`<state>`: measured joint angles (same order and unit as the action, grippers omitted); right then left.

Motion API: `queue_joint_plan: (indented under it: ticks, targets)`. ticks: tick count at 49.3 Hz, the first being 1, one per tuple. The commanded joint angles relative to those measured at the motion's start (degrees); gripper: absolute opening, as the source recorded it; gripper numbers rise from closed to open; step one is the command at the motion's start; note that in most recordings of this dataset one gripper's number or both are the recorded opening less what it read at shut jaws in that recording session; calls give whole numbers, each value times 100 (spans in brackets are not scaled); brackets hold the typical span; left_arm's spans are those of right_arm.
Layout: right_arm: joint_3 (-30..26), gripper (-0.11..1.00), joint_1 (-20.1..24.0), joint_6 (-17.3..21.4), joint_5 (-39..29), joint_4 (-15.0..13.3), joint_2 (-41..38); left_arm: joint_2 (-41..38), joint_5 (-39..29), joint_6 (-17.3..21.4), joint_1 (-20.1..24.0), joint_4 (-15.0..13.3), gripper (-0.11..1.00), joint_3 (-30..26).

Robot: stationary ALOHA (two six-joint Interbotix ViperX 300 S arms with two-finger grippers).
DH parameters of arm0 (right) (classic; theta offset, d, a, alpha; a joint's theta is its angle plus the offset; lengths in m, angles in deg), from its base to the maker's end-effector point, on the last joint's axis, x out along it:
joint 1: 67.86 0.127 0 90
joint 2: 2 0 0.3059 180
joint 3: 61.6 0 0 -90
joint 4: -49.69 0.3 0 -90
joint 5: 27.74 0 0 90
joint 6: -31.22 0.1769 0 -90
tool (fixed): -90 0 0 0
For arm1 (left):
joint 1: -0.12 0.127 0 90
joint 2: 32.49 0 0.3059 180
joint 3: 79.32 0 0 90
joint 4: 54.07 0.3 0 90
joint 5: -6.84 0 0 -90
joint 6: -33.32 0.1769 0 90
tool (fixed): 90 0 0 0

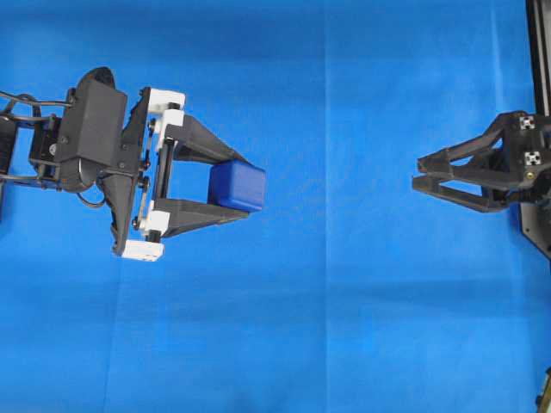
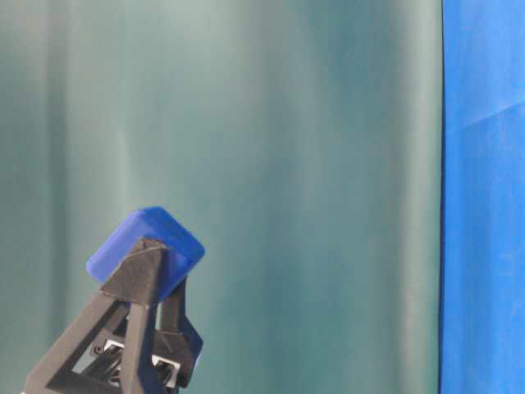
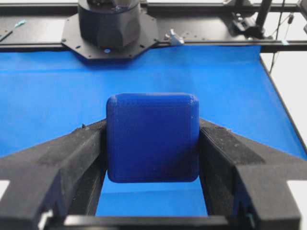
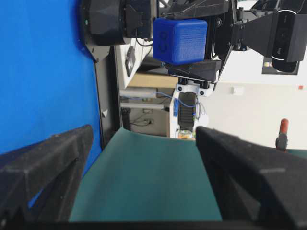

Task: Handover the blue block to the right arm after grasping it with the left arm, then place it in the designated position.
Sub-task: 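Rotate the right gripper and move it toward the held cube, then reach the right gripper over the cube held by the left gripper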

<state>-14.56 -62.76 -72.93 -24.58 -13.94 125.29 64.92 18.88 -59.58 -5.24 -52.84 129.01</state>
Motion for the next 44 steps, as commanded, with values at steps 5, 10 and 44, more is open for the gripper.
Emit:
queue_joint_plan:
  ticks: [5, 10, 44]
  targets:
    - [-290, 95, 18, 18, 35, 18, -158, 114, 44, -18, 18, -9, 48, -62]
    - [-439, 95, 18, 18, 35, 18, -360, 114, 35, -18, 18, -9, 48, -62]
    - [-2470, 95, 9, 53, 26, 26, -2769, 114, 26, -18, 18, -9, 48, -70]
